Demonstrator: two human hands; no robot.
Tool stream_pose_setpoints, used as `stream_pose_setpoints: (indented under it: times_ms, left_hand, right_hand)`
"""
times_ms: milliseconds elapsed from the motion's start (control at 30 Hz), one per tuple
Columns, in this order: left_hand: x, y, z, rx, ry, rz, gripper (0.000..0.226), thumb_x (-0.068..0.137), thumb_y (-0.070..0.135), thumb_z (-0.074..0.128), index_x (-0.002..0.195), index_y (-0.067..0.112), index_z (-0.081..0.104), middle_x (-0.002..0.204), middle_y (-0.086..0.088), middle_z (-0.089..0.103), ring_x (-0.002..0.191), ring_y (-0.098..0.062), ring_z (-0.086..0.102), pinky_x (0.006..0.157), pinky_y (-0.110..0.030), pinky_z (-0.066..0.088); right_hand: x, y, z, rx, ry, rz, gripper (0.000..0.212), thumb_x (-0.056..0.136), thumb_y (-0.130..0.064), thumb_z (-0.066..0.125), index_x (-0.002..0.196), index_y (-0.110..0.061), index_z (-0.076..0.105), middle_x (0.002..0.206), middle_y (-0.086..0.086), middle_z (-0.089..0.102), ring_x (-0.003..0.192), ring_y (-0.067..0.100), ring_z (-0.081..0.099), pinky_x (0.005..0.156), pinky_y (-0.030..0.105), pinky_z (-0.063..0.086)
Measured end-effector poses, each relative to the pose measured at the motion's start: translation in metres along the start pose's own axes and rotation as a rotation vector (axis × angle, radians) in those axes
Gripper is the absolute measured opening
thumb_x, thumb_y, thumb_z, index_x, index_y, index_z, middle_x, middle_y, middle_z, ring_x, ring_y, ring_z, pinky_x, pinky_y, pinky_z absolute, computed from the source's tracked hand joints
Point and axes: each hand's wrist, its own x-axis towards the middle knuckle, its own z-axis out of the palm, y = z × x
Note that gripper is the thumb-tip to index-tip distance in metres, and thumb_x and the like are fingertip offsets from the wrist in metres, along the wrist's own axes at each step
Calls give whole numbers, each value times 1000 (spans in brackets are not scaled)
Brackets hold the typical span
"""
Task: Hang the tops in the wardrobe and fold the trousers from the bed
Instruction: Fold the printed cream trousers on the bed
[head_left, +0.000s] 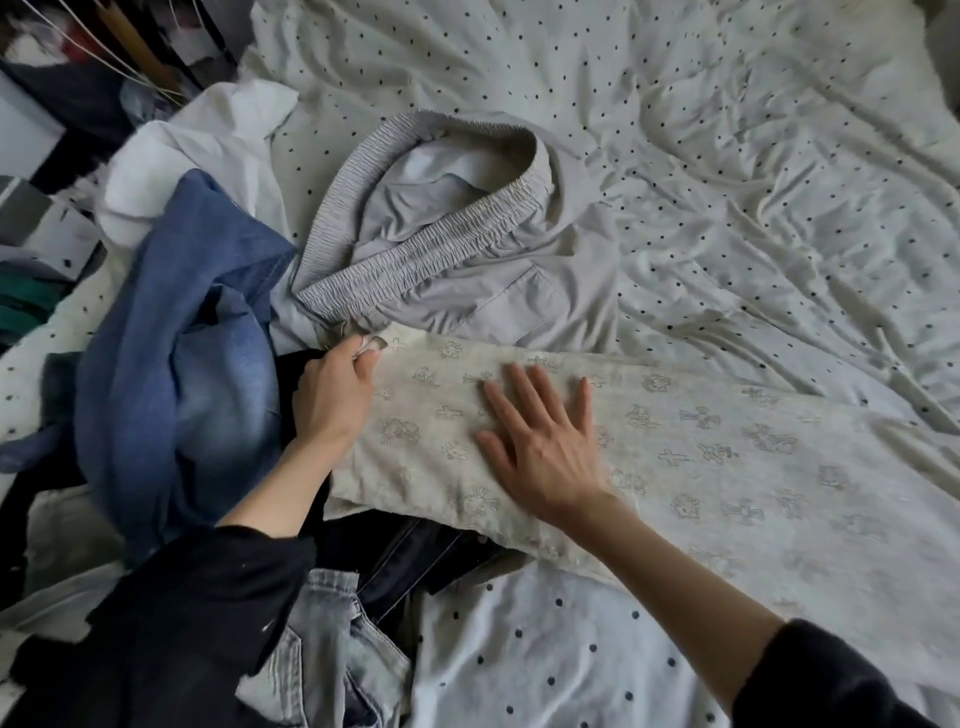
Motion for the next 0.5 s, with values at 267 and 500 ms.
stream_pose_setpoints:
  times_ms: [267, 500]
  left_hand:
    - [-22, -7, 8, 23, 83, -104, 40, 94, 48, 42, 111, 13, 48, 95, -22, 64, 90, -43, 58, 65, -39, 35]
    - [-72, -22, 5, 105, 176, -42, 40, 96, 37, 44, 123, 7, 42, 89, -28, 67, 75, -48, 62, 55, -41, 37]
  right_hand:
    - [-5, -6, 12, 39, -20, 22, 63, 88, -66, -5, 145, -40, -8, 155, -7, -16, 142, 17, -20, 111, 56, -19]
    - [-35, -25, 20, -1, -11, -77, 58, 91, -58, -1, 145, -38, -8, 156, -4, -11, 144, 23, -14, 112, 56, -15]
